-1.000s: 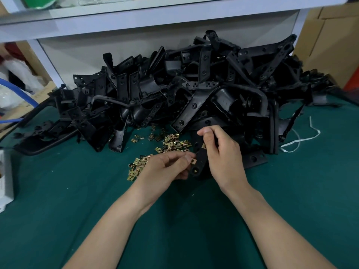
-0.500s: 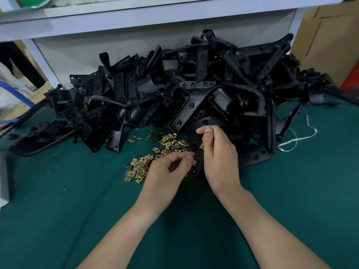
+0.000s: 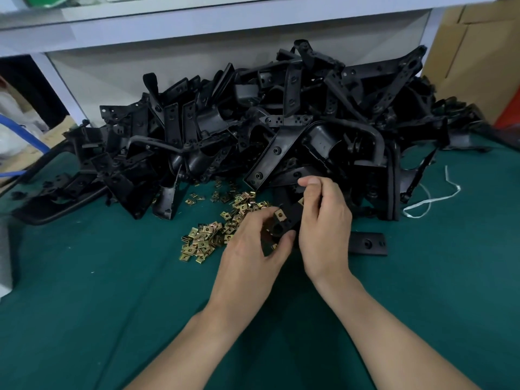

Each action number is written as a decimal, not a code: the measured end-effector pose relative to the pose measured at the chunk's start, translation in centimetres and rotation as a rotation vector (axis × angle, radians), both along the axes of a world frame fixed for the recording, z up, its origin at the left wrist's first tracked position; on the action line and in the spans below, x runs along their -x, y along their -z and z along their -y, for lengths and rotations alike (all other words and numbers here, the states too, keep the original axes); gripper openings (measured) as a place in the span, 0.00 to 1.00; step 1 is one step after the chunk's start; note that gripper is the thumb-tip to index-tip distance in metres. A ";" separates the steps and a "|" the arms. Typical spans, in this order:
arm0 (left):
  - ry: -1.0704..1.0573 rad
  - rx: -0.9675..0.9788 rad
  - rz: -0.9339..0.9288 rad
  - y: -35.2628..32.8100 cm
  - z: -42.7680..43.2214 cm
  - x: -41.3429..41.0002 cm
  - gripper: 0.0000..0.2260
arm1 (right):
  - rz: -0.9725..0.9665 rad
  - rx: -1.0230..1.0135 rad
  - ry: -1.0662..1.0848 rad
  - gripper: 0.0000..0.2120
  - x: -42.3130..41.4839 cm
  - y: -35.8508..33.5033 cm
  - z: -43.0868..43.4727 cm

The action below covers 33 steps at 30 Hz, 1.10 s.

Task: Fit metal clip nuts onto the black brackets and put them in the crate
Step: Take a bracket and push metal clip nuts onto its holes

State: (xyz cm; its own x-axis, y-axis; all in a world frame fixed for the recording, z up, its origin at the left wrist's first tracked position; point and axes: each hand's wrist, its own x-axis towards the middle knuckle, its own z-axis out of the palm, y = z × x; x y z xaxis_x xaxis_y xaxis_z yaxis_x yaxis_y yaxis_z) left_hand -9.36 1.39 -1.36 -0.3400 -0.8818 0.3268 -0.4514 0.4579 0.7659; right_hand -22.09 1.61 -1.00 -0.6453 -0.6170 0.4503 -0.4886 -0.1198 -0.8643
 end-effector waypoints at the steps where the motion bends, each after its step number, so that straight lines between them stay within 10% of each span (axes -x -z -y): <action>1: -0.001 0.023 0.010 0.0 0.0 0.0 0.17 | -0.002 -0.001 0.002 0.15 -0.1 0.0 0.0; 25: 0.128 0.215 0.028 0.6 1.7 -1.0 0.09 | -0.065 0.094 -0.049 0.17 -0.7 -0.2 -0.4; 33: 0.002 0.211 -0.099 0.1 2.9 -1.9 0.14 | -0.016 0.023 -0.436 0.16 -0.5 -0.1 -0.9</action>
